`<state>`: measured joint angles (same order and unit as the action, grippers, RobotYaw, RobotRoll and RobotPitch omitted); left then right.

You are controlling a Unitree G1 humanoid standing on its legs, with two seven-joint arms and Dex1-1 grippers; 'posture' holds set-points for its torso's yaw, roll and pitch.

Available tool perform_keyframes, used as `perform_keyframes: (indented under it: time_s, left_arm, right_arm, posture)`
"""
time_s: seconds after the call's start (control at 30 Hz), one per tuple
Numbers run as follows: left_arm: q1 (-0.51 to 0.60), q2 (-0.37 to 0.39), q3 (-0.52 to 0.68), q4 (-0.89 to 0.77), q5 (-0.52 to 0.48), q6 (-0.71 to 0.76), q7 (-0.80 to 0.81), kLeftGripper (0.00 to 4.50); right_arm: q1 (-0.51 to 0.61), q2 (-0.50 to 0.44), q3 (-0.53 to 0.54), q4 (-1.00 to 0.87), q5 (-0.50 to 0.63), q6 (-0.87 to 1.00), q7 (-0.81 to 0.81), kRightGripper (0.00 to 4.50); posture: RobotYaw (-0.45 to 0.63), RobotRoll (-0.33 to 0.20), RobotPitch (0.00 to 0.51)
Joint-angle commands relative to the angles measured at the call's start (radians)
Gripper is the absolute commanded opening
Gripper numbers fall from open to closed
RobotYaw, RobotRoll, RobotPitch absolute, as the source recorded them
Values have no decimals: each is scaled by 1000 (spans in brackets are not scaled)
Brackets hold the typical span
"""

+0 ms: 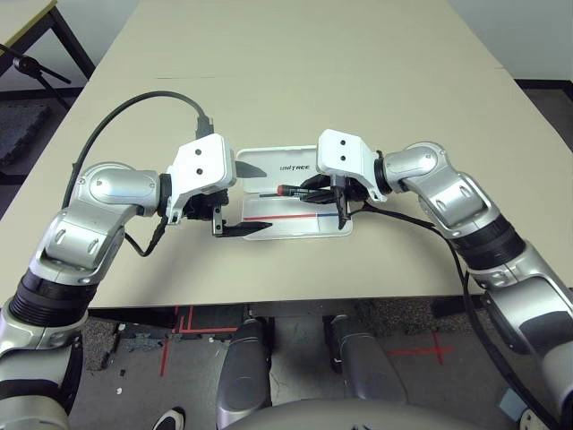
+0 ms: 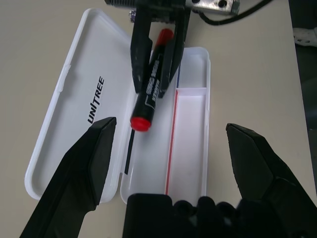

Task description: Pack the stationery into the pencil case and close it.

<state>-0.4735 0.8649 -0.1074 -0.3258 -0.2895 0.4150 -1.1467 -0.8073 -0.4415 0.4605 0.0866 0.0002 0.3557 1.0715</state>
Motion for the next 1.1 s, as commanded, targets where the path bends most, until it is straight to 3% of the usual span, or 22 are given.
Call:
perform_keyframes:
  time_s: [0.03, 0.2, 0.57, 0.9, 1.1]
  left_arm:
    - [15, 4, -14, -10, 12, -4, 5, 4500]
    - [19, 8, -9, -9, 17, -4, 3, 4500]
    - [58, 12, 21, -8, 8, 0, 16, 4500]
    - [90, 52, 70, 5, 48, 232, 172, 4500]
    - [18, -23, 166, 24, -7, 537, 348, 4500]
  right_arm:
    - [7, 9, 14, 22, -22, -60, 4, 524]
    - [15, 20, 12, 34, -32, -92, 10, 524]
    - [24, -29, -50, 23, 9, -83, 51, 4439]
    - [100, -226, -225, -121, 245, 154, 217, 4478]
    - [114, -256, -259, -131, 266, 177, 192, 4478]
  posture:
    - [-59, 0, 147]
    - [-57, 0, 141]
    - [-59, 0, 142]
    - [-51, 0, 155]
    - [-62, 0, 157]
